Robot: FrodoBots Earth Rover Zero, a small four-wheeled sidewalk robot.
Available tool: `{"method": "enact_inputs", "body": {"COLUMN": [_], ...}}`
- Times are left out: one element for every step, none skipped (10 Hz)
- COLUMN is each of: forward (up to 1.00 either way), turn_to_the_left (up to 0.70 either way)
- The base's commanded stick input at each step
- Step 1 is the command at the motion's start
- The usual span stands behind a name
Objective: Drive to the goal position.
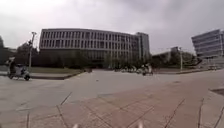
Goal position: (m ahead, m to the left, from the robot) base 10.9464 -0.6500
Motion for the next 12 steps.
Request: {"method": "enact_inputs", "body": {"forward": [0.5, 0.5, 0.5, 0.5, 0.5, 0.5, 0.5, 0.5, 0.5, 0.5, 0.5, 0.5], "turn_to_the_left": [0.0, 0.0, 0.0, 0.0, 0.0, 0.0, 0.0, 0.0, 0.0, 0.0, 0.0, 0.0]}}
